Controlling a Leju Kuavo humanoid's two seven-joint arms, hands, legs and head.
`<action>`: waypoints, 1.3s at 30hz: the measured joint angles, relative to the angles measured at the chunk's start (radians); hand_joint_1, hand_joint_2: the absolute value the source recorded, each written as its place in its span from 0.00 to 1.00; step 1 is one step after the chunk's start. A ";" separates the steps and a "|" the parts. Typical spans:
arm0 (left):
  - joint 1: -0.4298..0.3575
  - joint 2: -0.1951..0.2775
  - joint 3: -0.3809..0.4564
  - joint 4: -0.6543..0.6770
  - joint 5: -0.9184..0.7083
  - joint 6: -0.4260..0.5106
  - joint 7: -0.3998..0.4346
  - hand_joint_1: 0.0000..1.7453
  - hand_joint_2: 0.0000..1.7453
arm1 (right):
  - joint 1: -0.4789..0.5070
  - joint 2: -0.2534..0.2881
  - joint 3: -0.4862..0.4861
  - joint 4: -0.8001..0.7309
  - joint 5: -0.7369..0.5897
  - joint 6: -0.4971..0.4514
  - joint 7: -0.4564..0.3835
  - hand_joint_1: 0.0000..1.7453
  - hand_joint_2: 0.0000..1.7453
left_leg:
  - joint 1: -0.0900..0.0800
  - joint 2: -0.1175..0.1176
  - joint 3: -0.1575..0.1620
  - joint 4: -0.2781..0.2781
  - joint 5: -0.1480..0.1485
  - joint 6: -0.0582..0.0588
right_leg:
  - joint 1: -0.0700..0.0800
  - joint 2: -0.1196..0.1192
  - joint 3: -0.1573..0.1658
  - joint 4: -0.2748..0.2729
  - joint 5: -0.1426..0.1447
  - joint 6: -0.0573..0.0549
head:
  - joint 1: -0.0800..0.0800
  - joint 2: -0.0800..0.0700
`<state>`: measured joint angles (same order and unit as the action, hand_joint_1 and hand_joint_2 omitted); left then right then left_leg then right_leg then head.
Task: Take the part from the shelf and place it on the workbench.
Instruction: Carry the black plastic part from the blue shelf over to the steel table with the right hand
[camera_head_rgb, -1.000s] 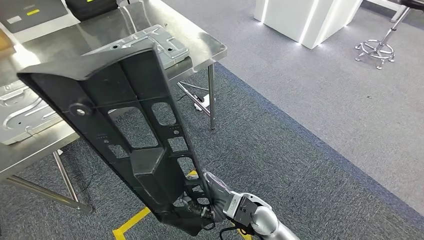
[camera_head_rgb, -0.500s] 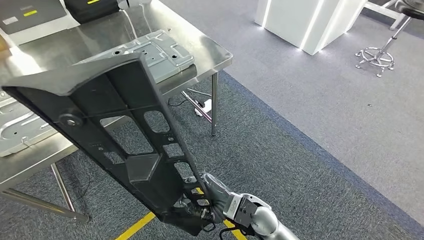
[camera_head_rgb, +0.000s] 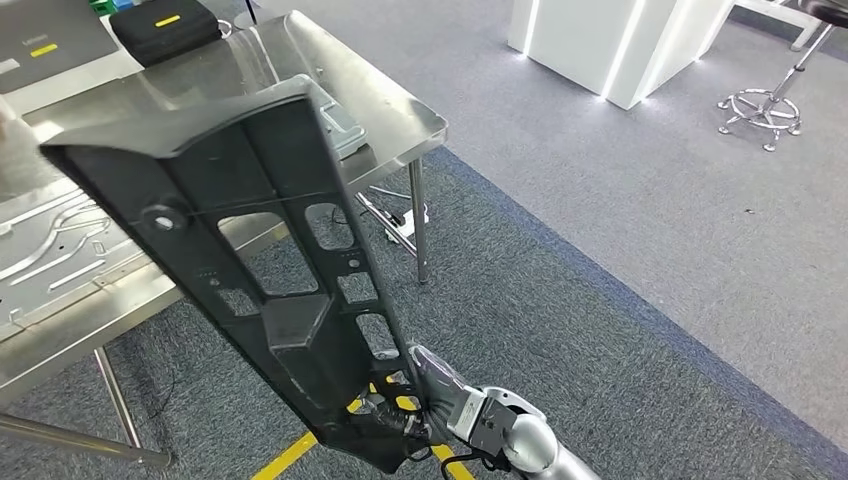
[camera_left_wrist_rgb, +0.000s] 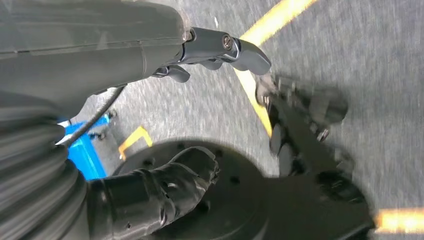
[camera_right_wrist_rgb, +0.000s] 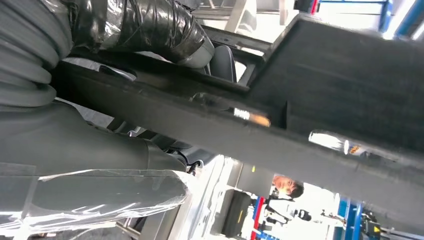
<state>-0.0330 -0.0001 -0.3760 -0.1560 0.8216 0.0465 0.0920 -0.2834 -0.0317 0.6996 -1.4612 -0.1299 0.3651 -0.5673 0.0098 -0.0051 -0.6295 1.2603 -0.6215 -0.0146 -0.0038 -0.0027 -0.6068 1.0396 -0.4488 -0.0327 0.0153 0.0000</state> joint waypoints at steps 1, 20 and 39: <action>0.001 0.000 0.000 0.000 0.000 0.001 0.000 0.00 1.00 | 0.000 0.000 0.000 0.000 0.010 -0.005 -0.001 1.00 1.00 | 0.000 0.000 -0.025 0.022 -0.003 0.000 | 0.003 -0.002 0.004 0.000 -0.004 -0.002 | 0.000 0.000; -0.002 0.001 0.003 0.000 0.003 0.003 -0.010 0.00 1.00 | -0.001 -0.010 0.000 -0.012 0.041 -0.019 -0.012 1.00 1.00 | -0.004 -0.051 0.049 -0.238 0.173 0.046 | -0.013 0.027 -0.015 0.090 -0.046 0.057 | 0.001 0.000; -0.001 0.001 0.003 0.000 0.003 -0.006 -0.018 0.00 1.00 | -0.009 -0.008 0.001 -0.014 0.048 -0.021 -0.009 1.00 1.00 | -0.015 0.050 0.040 -0.236 0.167 0.031 | 0.002 -0.090 0.042 -0.006 -0.039 0.031 | 0.000 0.000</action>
<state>-0.0344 0.0009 -0.3735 -0.1560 0.8243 0.0404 0.0741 -0.2928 -0.0395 0.7003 -1.4753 -0.0821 0.3437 -0.5762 -0.0055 0.0453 -0.5900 1.0247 -0.4549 0.0169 -0.0021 -0.0923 -0.5649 1.0335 -0.4877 -0.0018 0.0156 0.0000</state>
